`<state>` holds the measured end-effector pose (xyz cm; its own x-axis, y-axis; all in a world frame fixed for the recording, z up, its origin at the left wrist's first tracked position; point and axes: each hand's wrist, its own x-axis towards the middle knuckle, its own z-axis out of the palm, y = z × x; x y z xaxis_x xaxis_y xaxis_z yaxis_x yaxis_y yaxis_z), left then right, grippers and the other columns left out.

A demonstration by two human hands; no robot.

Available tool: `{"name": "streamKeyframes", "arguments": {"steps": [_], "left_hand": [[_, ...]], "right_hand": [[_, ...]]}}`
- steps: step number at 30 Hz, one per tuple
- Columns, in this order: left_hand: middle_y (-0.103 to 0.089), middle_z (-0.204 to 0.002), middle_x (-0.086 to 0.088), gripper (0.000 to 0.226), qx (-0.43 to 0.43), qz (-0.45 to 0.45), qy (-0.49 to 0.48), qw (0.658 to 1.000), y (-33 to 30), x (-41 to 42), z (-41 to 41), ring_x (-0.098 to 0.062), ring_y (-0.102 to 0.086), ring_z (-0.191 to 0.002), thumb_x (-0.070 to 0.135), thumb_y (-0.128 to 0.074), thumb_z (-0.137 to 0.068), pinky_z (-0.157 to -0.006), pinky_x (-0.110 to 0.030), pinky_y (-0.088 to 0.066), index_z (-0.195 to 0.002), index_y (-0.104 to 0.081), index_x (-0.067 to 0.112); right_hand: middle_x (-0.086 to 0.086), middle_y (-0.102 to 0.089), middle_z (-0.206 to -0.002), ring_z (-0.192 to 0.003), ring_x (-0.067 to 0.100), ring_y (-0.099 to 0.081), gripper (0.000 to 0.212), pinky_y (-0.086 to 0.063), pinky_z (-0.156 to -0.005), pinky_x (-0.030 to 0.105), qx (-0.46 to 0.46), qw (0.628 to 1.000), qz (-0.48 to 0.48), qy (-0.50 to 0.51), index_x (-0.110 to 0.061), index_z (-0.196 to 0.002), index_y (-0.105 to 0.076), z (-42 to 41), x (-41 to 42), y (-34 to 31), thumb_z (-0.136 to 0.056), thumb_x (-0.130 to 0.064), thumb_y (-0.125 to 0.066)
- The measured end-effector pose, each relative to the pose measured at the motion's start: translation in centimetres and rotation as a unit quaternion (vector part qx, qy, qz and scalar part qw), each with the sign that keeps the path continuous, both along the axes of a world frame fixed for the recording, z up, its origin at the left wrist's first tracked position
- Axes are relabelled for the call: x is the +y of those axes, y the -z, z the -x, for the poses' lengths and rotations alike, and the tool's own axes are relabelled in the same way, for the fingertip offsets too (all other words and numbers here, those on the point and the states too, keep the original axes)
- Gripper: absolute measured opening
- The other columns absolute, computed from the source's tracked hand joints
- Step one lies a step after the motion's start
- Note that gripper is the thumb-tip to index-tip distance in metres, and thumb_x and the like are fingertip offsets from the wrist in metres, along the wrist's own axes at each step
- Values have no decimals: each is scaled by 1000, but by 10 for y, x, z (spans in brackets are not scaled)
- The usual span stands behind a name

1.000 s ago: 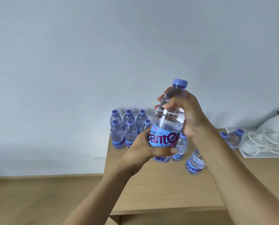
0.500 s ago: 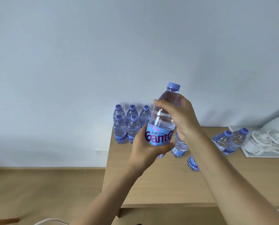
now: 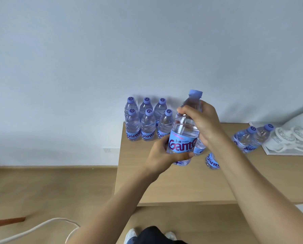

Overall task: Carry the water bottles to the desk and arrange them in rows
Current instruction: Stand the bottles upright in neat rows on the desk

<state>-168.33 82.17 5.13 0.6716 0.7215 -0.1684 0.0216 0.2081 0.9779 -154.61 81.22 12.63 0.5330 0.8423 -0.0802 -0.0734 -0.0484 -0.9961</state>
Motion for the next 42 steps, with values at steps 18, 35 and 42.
{"name": "streamKeyframes", "arguments": {"steps": [18,35,42], "left_hand": [[-73,-95,3,39,32,32,74,996,44,7,12,-6,-68,-82,7,-85,-71,-70,-17,-53,-103,-65,20],[-72,-97,2,47,67,11,-3,998,64,36,100,-5,-68,-83,13,-86,-70,-72,-19,-56,-110,-63,18],[-70,-100,-1,49,85,3,-40,996,80,38,114,5,-64,-77,17,-87,-68,-66,-13,-52,-110,-63,22]], "right_hand": [[1,-71,-70,-60,16,-69,16,-54,-55,26,-9,995,68,67,-10,-86,-63,12,-5,46,-77,-10,-76],[-5,-71,-75,-69,11,-70,19,-54,-60,23,0,999,46,-27,-18,-85,-64,89,41,77,-74,-18,-80],[-3,-73,-87,-83,14,-72,25,-56,-75,29,-18,995,54,-76,-14,-96,-62,101,51,90,-81,-25,-80]]}}
